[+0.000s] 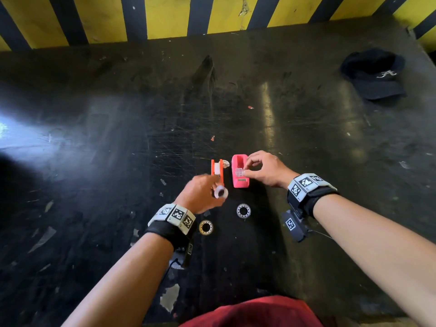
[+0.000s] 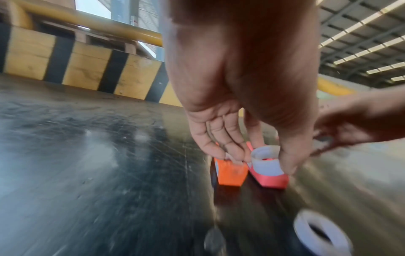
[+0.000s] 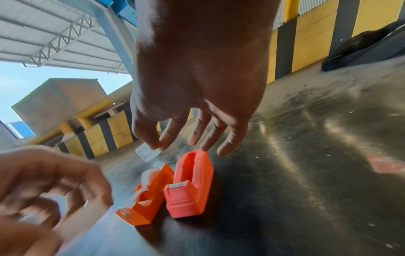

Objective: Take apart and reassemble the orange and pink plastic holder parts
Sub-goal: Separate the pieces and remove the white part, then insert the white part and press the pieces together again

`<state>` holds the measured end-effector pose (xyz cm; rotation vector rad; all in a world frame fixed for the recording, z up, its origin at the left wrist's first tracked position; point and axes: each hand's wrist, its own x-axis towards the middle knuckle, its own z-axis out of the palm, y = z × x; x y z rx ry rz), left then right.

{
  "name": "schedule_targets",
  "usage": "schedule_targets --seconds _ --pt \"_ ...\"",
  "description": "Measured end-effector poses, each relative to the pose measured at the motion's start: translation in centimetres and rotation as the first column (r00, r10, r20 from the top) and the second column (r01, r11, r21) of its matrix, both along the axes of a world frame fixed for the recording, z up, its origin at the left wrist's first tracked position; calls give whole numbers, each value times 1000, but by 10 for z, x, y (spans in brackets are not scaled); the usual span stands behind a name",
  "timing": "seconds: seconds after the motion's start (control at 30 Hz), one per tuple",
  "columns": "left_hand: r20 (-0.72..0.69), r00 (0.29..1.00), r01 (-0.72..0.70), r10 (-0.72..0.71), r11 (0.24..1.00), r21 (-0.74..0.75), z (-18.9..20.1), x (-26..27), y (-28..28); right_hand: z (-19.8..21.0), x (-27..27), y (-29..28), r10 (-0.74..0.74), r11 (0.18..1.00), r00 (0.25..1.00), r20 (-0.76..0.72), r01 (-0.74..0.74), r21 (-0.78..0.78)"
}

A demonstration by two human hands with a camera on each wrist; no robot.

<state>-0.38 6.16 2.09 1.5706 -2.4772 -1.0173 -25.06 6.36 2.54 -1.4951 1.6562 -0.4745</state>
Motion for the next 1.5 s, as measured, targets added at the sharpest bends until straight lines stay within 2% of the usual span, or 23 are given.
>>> schedule_targets --seconds 0.17,0.37,0.47,0.53,0.63,0.73,0.87,0.93,1.0,1.07,1.23,1.5 --pt "263 958 97 -113 993 74 -24 -17 46 -11 -9 12 -40 999 999 -23 41 4" --pt "368 922 115 -117 993 29 -38 -28 64 -23 -8 26 -46 999 999 1 46 28" --pt "301 946 135 -118 990 -34 -36 -33 62 -23 -9 32 -28 999 1000 8 28 20" --pt "269 948 192 -170 980 -58 -34 -39 61 -23 -11 35 -24 1000 1000 19 24 16" --pt "272 932 263 -239 963 -53 -37 -49 59 -22 -12 37 -12 999 1000 16 11 32" --pt "252 936 269 -247 962 -56 -42 -52 57 -21 -15 37 -6 999 1000 10 6 48" --pt "128 976 187 -179 981 -58 -45 -44 51 -14 -22 40 -3 998 1000 4 3 59" --pt "-7 998 65 -65 997 -45 -42 -37 44 -13 -26 41 -9 998 1000 -6 10 54" --pt "-173 979 -108 109 994 15 -36 -29 35 -14 -29 42 -24 998 1000 -14 25 54" --pt "-272 936 -213 221 975 59 -25 -24 25 -14 -29 41 -31 998 1000 3 30 57" --pt "-374 908 -178 190 982 69 2 -21 5 1 -14 26 10 1000 996 85 -11 7" --pt "-430 884 -155 182 983 97 9 -15 0 14 0 15 22 1000 995 99 -23 1"
